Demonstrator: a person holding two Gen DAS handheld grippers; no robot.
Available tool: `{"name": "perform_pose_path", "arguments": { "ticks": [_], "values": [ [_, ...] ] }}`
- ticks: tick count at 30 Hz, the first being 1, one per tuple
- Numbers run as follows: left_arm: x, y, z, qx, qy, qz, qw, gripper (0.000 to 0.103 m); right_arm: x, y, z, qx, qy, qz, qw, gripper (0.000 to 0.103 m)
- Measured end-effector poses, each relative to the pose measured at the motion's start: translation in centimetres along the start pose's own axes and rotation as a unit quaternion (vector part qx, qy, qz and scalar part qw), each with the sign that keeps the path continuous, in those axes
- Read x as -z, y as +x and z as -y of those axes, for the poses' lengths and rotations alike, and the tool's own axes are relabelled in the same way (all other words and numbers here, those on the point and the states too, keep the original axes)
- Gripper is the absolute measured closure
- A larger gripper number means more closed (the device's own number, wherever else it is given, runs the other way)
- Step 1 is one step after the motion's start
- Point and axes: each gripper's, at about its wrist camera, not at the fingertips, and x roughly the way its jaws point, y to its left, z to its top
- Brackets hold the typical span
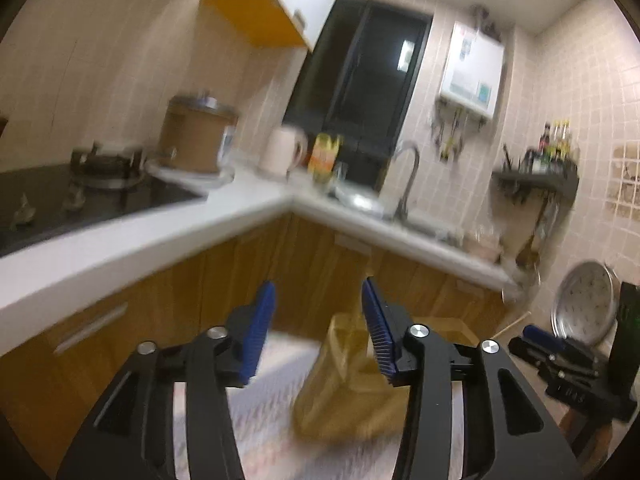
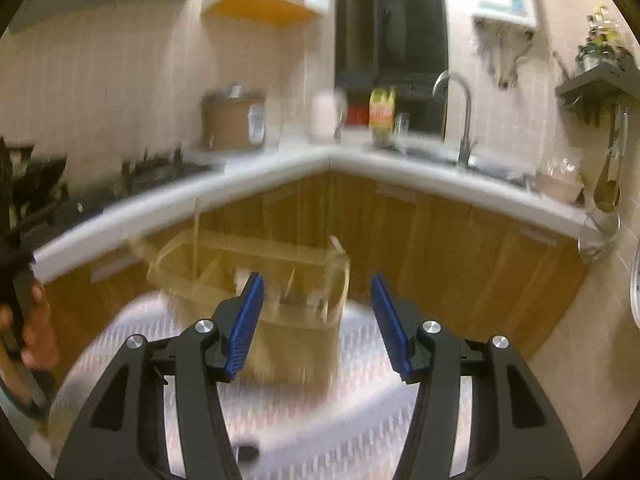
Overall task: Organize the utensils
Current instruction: 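Lower both open tools back toward the utensils on the cloth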
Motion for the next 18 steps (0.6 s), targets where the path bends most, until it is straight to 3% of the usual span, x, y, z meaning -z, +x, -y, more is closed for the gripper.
{"name": "perform_pose_path", "arguments": {
  "ticks": [2,3,4,5,6,8,9,11,14,18],
  "values": [
    [1.0,-0.8,-0.9,0.000,-0.003,-0.059,0.9983,0.060,1.4,-0.6,-1.1,-0.011,-0.021,-0.063,0.998,0.051],
    [2.2,-0.7,-1.5,-0.003,-0.004,-0.123,0.9924,0.060,2.5,-0.6,-1.8,-0.017,-0.032,-0.106,0.994,0.051],
    [2.9,-0.3,-1.8,-0.001,-0.004,-0.159,0.9872,0.060,3.3,-0.4,-2.3,-0.024,-0.036,-0.138,0.989,0.051],
    [4.1,0.3,-2.1,0.003,-0.004,-0.215,0.9766,0.060,5.0,0.1,-2.9,-0.035,-0.032,-0.197,0.979,0.051],
    [5.9,1.1,-2.3,0.008,-0.006,-0.278,0.9606,0.060,6.2,0.6,-3.3,-0.042,-0.026,-0.236,0.971,0.051],
    [9.2,2.2,-2.6,0.018,-0.009,-0.355,0.9347,0.060,8.7,1.4,-4.1,-0.064,-0.006,-0.300,0.952,0.051],
    [10.8,2.2,-2.6,0.018,-0.012,-0.373,0.9276,0.060,10.0,1.6,-4.6,-0.081,0.003,-0.324,0.942,0.051],
    [12.6,1.9,-2.0,0.028,-0.012,-0.388,0.9212,0.060,12.1,1.6,-5.6,-0.090,0.001,-0.351,0.932,0.051],
    [13.7,1.7,-0.7,0.033,0.003,-0.395,0.9181,0.060,13.6,1.5,-6.3,-0.081,-0.007,-0.362,0.928,0.051],
    [14.7,2.0,1.2,0.003,0.044,-0.397,0.9166,0.060,13.2,1.8,-5.5,-0.086,0.037,-0.360,0.928,0.051]
  ]
}}
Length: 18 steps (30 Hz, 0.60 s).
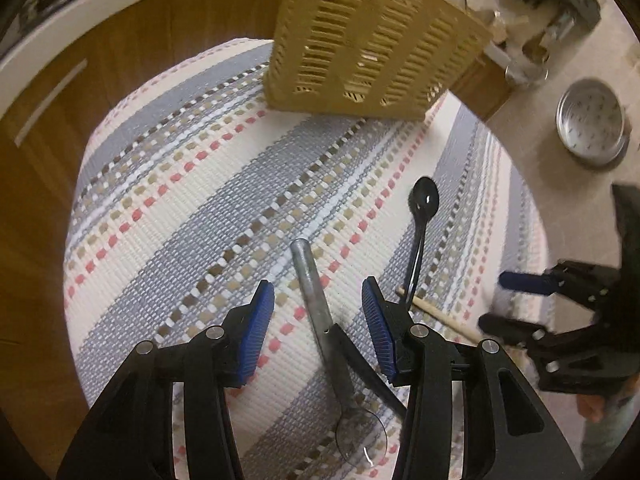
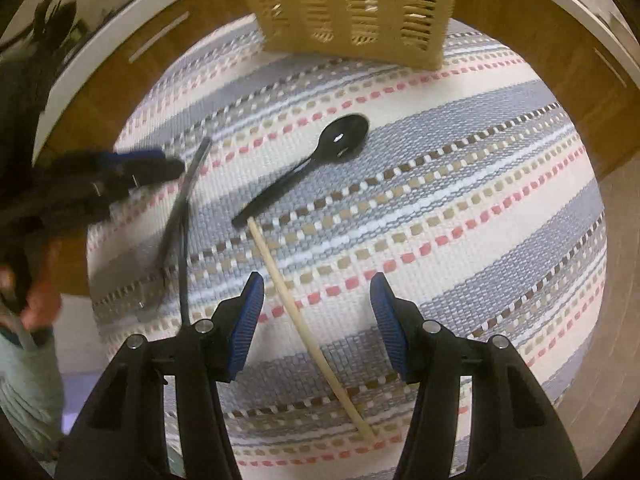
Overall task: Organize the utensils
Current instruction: 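Lower both open tools back toward the utensils on the cloth, then grasp a metal spatula handle with the left tool while the right tool grasps a black spoon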
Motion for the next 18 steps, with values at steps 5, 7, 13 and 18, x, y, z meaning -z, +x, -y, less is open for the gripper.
{"name": "perform_pose_path", "arguments": {
  "ticks": [5,7,13,18],
  "values": [
    [0.5,1.7,0.4,-0.019,-0.001,-0.018,0.9997,0.062,-2.7,0.4,1.4,-0.041,0.067,0.004,0.997,0.051],
    [0.5,1.8,0.5,-0.028,0.004,-0.013,0.9995,0.065,-3.9,1.2,1.8,-0.064,0.094,-0.006,0.993,0.051],
    [0.3,1.9,0.0,0.001,0.005,-0.011,0.9999,0.063,-7.4,4.0,1.4,-0.058,0.135,-0.020,0.989,0.066],
    [0.4,1.6,-0.6,0.008,-0.002,-0.005,1.0000,0.066,-8.4,5.0,0.6,-0.023,0.141,-0.027,0.989,0.071]
  ]
}}
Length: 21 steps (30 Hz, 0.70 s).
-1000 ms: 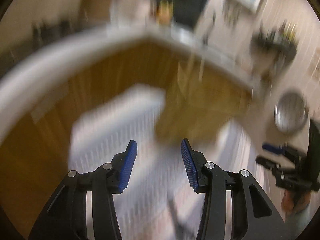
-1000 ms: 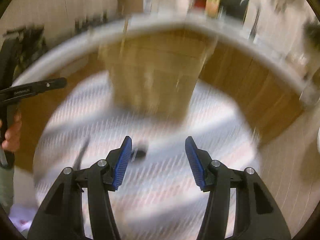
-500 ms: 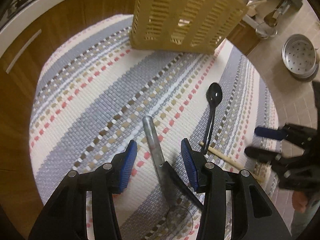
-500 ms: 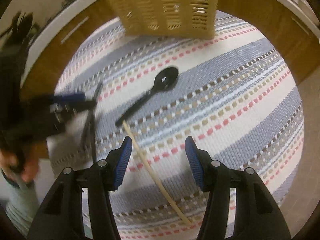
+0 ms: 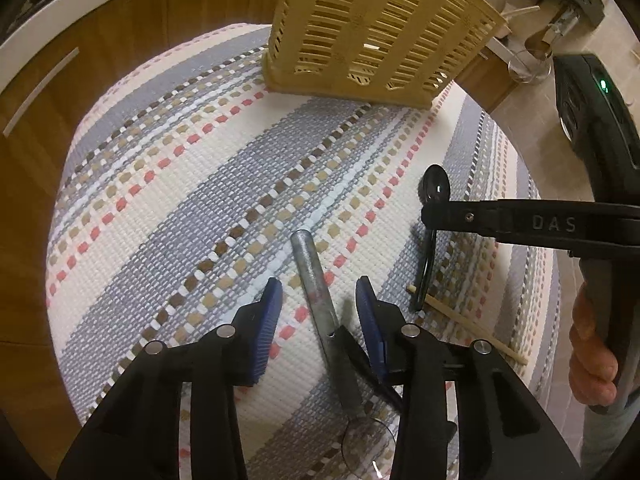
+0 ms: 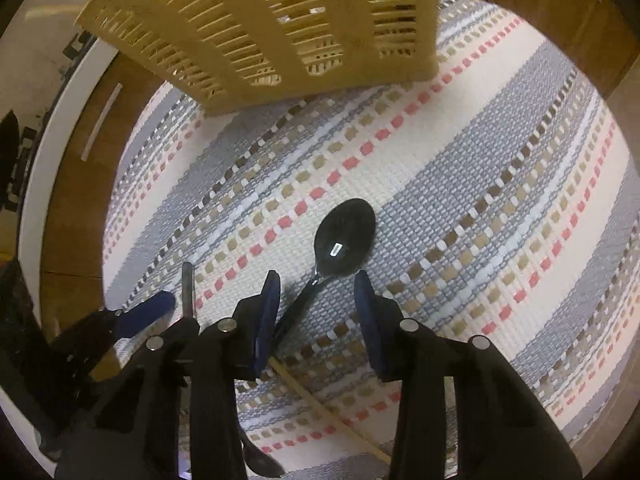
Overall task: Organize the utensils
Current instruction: 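Grasp a metal spatula handle with the left tool while the right tool grasps a black spoon, then lift the spatula and black spoon and carry both over the yellow basket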
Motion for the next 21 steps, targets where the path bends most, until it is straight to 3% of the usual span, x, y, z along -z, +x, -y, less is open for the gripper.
{"name": "perform_pose_path", "arguments": {
  "ticks": [3,5,6,7,9,14,16,21],
  "values": [
    [0.5,-0.4,0.5,-0.022,0.007,0.004,0.9997,0.067,0.0,0.7,-1.3,0.037,-0.008,0.008,0.999,0.078],
    [0.7,-0.4,1.3,-0.043,0.018,0.008,0.9989,0.069,0.2,1.3,-2.5,0.068,-0.030,0.014,0.997,0.089],
    [0.9,-0.4,1.7,-0.064,0.028,0.011,0.9975,0.072,0.5,1.3,-3.1,0.078,-0.041,0.015,0.996,0.096],
    [1.0,-0.3,1.9,-0.081,0.034,0.013,0.9961,0.082,0.7,1.6,-3.7,0.088,-0.052,0.017,0.995,0.098],
    [1.1,-0.3,1.9,-0.092,0.033,0.020,0.9950,0.090,1.2,1.9,-4.6,0.102,-0.074,0.021,0.992,0.098],
    [0.7,-0.8,0.5,-0.062,0.009,0.018,0.9979,0.098,2.6,2.0,-5.4,0.112,-0.093,0.022,0.989,0.098],
    [0.5,-1.2,-0.6,-0.030,-0.012,0.021,0.9992,0.101,3.3,1.0,-4.8,0.119,-0.098,0.032,0.988,0.098],
    [0.3,-1.8,-2.7,-0.004,-0.038,0.023,0.9990,0.103,3.9,0.5,-2.8,0.121,-0.091,0.027,0.988,0.098]
  ]
}}
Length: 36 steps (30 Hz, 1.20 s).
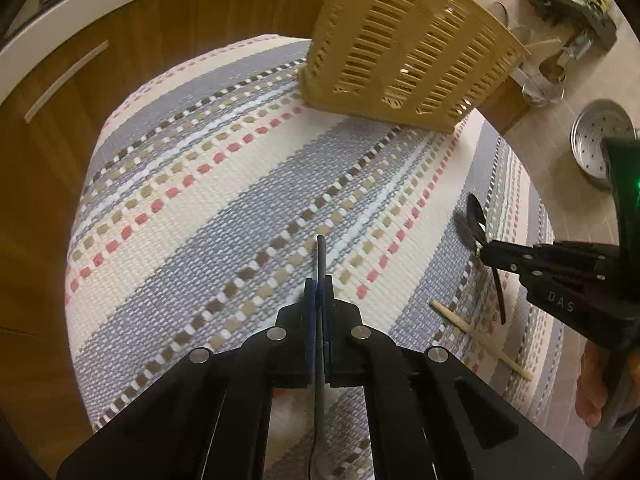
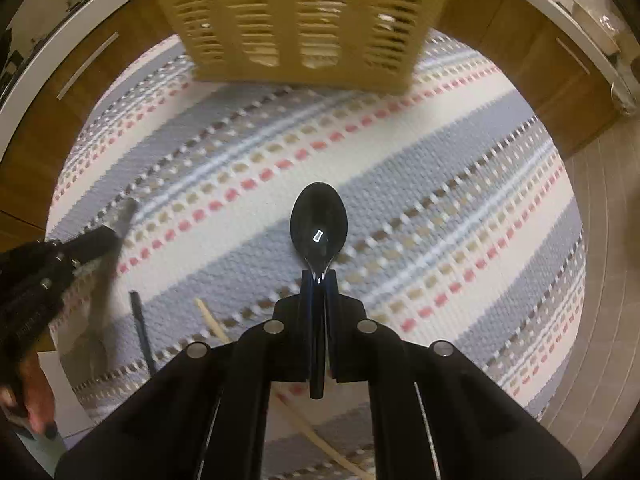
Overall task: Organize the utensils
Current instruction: 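Lift the spatula and black spoon and carry both over the yellow basket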
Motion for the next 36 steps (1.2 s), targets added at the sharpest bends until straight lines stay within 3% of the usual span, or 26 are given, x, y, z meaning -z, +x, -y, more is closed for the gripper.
{"name": "perform_pose_path", "arguments": {
  "ticks": [7,11,15,19,23,27,30,36],
  "values": [
    [0.2,-1.0,-0.4,0.008,0.002,0.003,1.0000,0.103,0.2,-0.1,3.5,-0.006,0.011,-0.001,1.000,0.098],
    [0.4,-1.6,0.2,0.016,0.008,0.020,0.9996,0.103,1.0,-1.6,4.5,-0.031,0.011,0.024,0.999,0.098],
    [0.6,-4.0,0.5,0.066,0.006,0.081,0.9945,0.103,3.1,-4.8,7.9,-0.078,0.026,0.067,0.994,0.098],
    [0.6,-6.2,1.4,0.072,0.012,0.135,0.9882,0.103,4.2,-7.1,8.2,-0.098,0.022,0.113,0.989,0.098],
    [0.9,-10.1,2.3,0.098,0.020,0.229,0.9683,0.103,5.0,-10.2,7.7,-0.112,0.009,0.171,0.979,0.098],
    [-0.1,-13.1,4.0,0.077,0.034,0.307,0.9481,0.103,4.5,-14.2,6.5,-0.109,-0.011,0.244,0.964,0.098],
    [-1.1,-15.0,5.3,0.062,0.046,0.346,0.9351,0.103,4.2,-17.0,6.5,-0.106,-0.019,0.297,0.949,0.098],
    [-3.5,-18.5,7.4,0.058,0.066,0.402,0.9113,0.103,2.3,-20.6,7.0,-0.109,-0.013,0.358,0.927,0.098]
  ]
}}
